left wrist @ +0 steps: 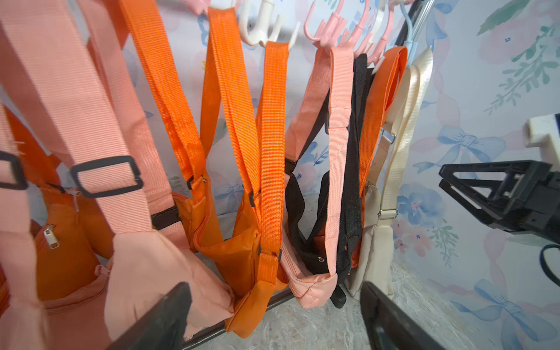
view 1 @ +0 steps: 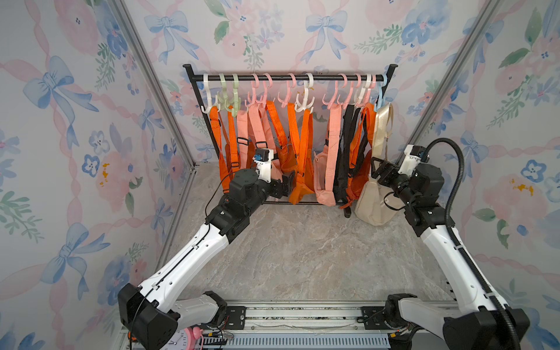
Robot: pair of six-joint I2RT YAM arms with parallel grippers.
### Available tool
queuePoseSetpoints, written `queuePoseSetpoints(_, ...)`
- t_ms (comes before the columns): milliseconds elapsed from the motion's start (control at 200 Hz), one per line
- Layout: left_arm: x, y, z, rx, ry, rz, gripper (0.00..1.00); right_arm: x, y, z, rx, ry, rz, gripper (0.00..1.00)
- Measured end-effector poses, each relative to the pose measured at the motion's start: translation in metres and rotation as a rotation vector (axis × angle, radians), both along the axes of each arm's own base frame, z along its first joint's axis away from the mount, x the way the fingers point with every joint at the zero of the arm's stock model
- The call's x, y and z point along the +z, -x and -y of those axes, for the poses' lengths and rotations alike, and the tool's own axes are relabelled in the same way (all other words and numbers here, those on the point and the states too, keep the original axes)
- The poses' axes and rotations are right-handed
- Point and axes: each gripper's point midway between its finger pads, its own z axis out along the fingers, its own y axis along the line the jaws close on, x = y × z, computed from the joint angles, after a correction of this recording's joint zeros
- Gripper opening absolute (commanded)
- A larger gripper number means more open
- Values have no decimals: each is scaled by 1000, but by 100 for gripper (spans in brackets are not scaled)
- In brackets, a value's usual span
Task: Take the bag off the hook
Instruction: Pick up the bag from the hook.
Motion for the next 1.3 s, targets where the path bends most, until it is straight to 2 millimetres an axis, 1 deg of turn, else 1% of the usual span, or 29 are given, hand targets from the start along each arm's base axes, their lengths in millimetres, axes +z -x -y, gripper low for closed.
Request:
queuePoseSetpoints(115,-6,-7,43,-70,-34,4,89,8,27,22,-48,-36,4,83)
queuePoseSetpoints(190,-11,-12,68,-106,-47,4,89,9,37,38,-91,-74,2,80)
queuePoseSetpoints(235,-17,-16,83,-126,-57,2,89,5,40,50,-125,-107,-5,77)
queuePoseSetpoints(345,-27,-26,119,-165,-69,-6,88,-17,38,79,-189,-208,-53,75)
queuePoseSetpoints(410,-29,-31,140,-187,-72,-3,87,-32,29,92,-215,-274,-94,75)
queuePoseSetpoints(460,-28,-34,159,-209,-68,7,86,-41,21,99,-225,-308,-119,75)
queuePoseSetpoints(540,-28,-37,190,-241,-54,21,81,-54,8,101,-218,-350,-165,75)
queuePoseSetpoints(610,-28,-40,211,-254,-39,36,81,-59,-4,101,-207,-377,-187,75)
queuePoseSetpoints(730,-38,-47,237,-235,-7,58,80,-53,-20,103,-195,-409,-179,75)
queuePoseSetpoints(795,-45,-56,252,-218,15,60,79,-46,-25,104,-190,-421,-162,75)
queuePoseSetpoints(990,-70,-87,293,-188,55,68,78,-19,-26,107,-191,-409,-103,75)
queuePoseSetpoints(1090,-79,-100,311,-181,69,78,76,-14,-24,111,-202,-401,-89,75)
queuePoseSetpoints(1190,-78,-110,326,-176,96,102,75,-13,-23,113,-210,-398,-84,75)
queuePoseSetpoints(1300,-77,-116,333,-165,120,129,73,-11,-17,111,-208,-398,-74,75)
